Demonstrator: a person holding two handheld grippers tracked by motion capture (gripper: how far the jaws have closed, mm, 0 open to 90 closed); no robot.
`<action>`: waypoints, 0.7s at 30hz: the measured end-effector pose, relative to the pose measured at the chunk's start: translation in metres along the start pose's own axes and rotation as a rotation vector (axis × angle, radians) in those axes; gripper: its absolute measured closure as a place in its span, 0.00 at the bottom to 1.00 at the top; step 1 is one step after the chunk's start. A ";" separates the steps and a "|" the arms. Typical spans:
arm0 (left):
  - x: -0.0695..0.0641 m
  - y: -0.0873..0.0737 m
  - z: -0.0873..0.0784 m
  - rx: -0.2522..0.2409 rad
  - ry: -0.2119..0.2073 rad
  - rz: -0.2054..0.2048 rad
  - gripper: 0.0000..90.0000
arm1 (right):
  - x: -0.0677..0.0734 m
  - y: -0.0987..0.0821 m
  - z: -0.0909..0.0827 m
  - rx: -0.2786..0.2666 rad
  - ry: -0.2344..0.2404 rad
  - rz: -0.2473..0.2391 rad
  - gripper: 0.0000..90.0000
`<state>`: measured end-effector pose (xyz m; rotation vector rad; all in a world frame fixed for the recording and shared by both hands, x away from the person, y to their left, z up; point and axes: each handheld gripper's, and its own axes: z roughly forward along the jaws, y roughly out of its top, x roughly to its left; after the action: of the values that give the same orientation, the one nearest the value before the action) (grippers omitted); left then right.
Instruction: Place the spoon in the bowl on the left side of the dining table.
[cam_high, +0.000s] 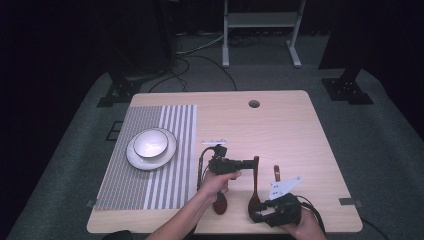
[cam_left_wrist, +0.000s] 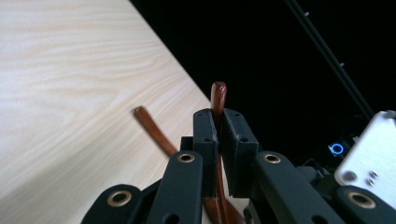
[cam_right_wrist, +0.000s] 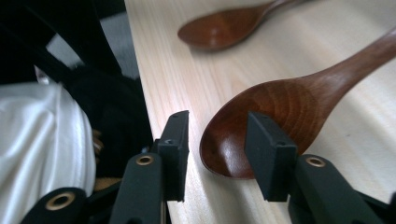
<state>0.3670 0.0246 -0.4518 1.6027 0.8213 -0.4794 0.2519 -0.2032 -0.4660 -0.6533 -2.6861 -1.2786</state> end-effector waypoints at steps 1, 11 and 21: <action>-0.001 0.003 -0.001 -0.006 0.008 0.007 0.94 | 0.000 0.000 -0.003 -0.011 -0.003 0.002 0.62; -0.002 0.028 -0.021 -0.058 0.059 0.046 0.94 | -0.009 -0.005 -0.029 -0.074 -0.046 0.062 0.50; -0.003 0.045 -0.035 -0.095 0.108 0.073 0.94 | -0.017 -0.012 -0.049 -0.110 -0.092 0.115 0.45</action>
<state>0.3935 0.0562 -0.4120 1.5752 0.8508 -0.3001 0.2580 -0.2524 -0.4474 -0.8867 -2.6198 -1.4061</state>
